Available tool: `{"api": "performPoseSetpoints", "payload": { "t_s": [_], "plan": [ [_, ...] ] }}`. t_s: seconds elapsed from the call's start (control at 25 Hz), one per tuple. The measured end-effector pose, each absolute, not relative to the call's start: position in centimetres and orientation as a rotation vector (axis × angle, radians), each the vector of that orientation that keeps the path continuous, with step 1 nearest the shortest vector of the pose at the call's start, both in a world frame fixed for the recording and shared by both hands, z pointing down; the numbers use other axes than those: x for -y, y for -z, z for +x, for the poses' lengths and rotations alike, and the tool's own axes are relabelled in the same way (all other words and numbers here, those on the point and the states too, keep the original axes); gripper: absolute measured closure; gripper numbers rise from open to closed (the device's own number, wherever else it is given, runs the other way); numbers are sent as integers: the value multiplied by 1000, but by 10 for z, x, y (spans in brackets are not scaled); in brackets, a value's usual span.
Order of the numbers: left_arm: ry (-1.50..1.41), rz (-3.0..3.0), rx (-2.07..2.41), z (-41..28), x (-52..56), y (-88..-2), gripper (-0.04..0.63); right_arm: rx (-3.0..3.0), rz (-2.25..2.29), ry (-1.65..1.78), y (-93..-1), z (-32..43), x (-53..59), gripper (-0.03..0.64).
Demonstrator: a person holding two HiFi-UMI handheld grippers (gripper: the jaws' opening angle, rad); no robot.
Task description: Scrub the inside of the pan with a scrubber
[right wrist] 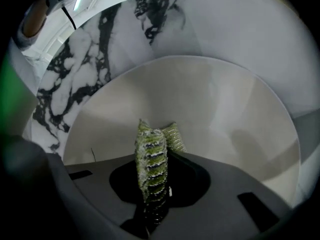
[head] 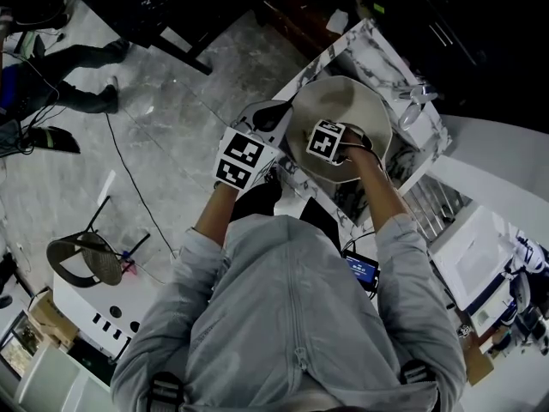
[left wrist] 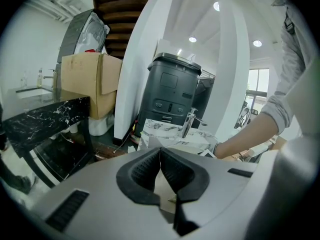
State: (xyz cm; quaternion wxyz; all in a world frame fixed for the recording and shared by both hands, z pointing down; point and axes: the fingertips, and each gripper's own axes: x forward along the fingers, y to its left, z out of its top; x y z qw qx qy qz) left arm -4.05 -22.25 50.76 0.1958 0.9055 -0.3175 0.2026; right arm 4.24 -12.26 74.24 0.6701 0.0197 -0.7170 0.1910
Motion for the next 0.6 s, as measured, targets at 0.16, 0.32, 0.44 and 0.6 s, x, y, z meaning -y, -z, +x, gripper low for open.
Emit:
{"api": "performPoseSetpoints", "payload": {
  "t_s": [0.16, 0.32, 0.44, 0.6],
  "plan": [
    [-566, 2539, 885, -42, 215, -506, 572, 1574, -53, -475, -737, 46, 93, 534],
    [-563, 2546, 876, -37, 209, -506, 572, 1519, -107, -497, -734, 60, 73, 534],
    [-563, 2550, 867, -34, 203, -506, 572, 1459, -150, -502, -730, 76, 61, 534],
    [-558, 2554, 865, -27, 199, -506, 572, 1342, -176, -488, -729, 113, 55, 534]
  ]
}}
